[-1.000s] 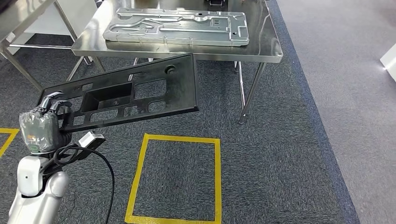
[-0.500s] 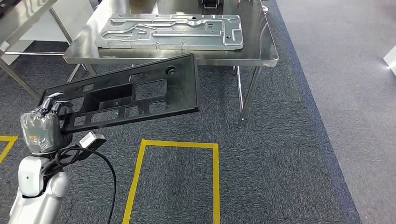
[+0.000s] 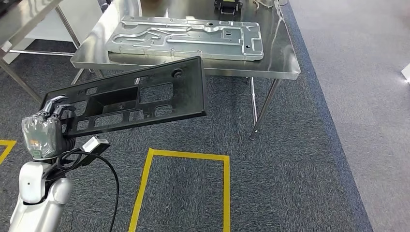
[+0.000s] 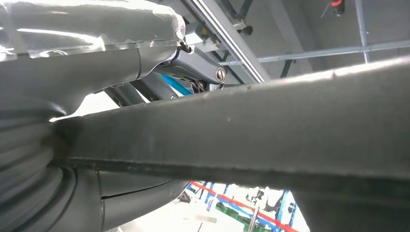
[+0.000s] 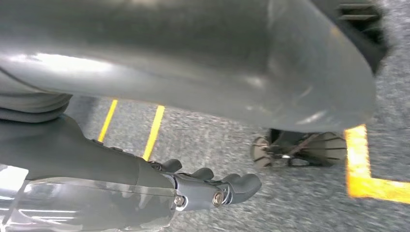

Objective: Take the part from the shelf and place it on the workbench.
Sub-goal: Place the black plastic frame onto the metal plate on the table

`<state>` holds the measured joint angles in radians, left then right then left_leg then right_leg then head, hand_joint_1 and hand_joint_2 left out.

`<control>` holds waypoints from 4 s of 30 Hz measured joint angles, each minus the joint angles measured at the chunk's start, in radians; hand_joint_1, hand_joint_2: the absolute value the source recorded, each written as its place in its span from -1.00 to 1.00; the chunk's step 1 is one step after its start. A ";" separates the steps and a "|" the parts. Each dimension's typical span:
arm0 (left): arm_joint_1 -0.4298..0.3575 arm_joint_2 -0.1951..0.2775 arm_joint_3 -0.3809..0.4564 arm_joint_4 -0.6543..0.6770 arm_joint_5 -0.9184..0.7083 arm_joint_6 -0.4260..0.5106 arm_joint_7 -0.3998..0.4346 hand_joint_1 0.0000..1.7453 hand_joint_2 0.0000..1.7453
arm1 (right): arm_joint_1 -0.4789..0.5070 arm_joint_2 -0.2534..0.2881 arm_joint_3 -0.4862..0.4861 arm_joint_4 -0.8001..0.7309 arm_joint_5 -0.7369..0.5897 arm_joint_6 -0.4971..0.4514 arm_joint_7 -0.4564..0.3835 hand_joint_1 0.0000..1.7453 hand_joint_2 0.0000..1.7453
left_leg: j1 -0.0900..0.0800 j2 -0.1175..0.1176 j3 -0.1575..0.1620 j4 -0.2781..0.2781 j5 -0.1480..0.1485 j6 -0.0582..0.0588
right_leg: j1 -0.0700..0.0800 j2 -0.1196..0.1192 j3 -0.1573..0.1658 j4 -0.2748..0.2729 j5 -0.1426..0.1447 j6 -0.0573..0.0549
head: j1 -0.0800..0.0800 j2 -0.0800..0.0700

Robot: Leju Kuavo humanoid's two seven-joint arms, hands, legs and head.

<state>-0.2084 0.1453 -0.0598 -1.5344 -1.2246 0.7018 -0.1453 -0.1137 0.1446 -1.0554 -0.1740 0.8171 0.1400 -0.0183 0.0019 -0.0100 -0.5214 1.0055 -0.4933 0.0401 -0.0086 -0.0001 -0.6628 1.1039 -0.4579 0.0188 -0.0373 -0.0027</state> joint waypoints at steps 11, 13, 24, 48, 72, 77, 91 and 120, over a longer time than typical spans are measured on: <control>-0.003 0.003 -0.005 0.002 -0.003 0.000 0.000 1.00 1.00 | -0.005 -0.002 -0.001 0.000 -0.003 0.000 -0.002 -1.00 -1.00 | 0.013 0.004 -0.155 0.284 -0.106 -0.054 | -0.003 0.001 0.081 -0.097 0.003 -0.049 | 0.000 0.000; -0.002 0.003 -0.006 0.002 -0.004 0.000 0.000 1.00 1.00 | -0.003 -0.001 -0.001 0.000 -0.003 0.000 -0.002 -1.00 -1.00 | 0.019 0.005 -0.163 0.244 -0.074 -0.059 | -0.005 0.001 0.101 -0.097 -0.012 -0.043 | 0.000 0.000; 0.039 0.002 -0.024 -0.046 -0.062 -0.013 0.060 1.00 1.00 | 0.022 -0.004 -0.005 0.000 -0.004 0.015 -0.019 -1.00 -1.00 | 0.011 0.007 -0.058 0.018 0.039 0.001 | -0.010 0.001 0.063 0.070 -0.110 0.014 | 0.000 0.000; 0.085 0.018 -0.060 -0.108 -0.083 -0.037 0.132 1.00 1.00 | 0.035 -0.011 -0.006 0.000 0.014 0.023 -0.033 -1.00 -1.00 | 0.026 0.015 -0.088 0.031 0.047 -0.067 | -0.014 0.006 0.146 -0.099 -0.053 -0.012 | 0.000 0.000; 0.065 0.055 -0.061 -0.113 -0.060 -0.039 0.120 1.00 1.00 | 0.021 0.002 -0.006 0.001 0.006 0.015 -0.021 -1.00 -1.00 | 0.014 0.004 -0.134 0.283 -0.119 -0.057 | 0.008 0.005 0.080 -0.105 0.010 -0.059 | 0.000 0.000; 0.063 0.059 -0.061 -0.100 -0.059 -0.037 0.119 1.00 1.00 | 0.023 0.005 -0.006 0.001 0.004 0.015 -0.021 -1.00 -1.00 | 0.019 0.010 -0.122 0.089 0.021 -0.062 | 0.003 0.007 0.140 -0.099 -0.041 -0.039 | 0.000 0.000; 0.047 0.062 -0.062 -0.078 -0.055 -0.033 0.117 1.00 1.00 | 0.014 0.006 -0.006 0.001 0.001 0.014 -0.015 -1.00 -1.00 | 0.014 0.004 -0.020 0.024 0.004 -0.013 | 0.006 0.005 -0.025 0.058 -0.050 -0.008 | 0.001 0.000; 0.030 0.068 -0.069 -0.038 -0.044 -0.020 0.113 1.00 1.00 | 0.007 0.004 -0.007 0.001 0.001 0.007 -0.011 -1.00 -1.00 | 0.014 0.003 -0.043 0.011 0.030 -0.012 | 0.002 0.006 -0.053 0.170 -0.117 0.004 | 0.002 0.000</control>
<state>-0.1785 0.2132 -0.1285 -1.5724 -1.2687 0.6815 -0.0324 -0.1070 0.1483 -1.0624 -0.1727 0.8182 0.1466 -0.0298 0.0157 -0.0070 -0.5642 1.0165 -0.4634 0.0280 -0.0066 0.0060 -0.7160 1.2744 -0.5748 0.0227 -0.0351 -0.0027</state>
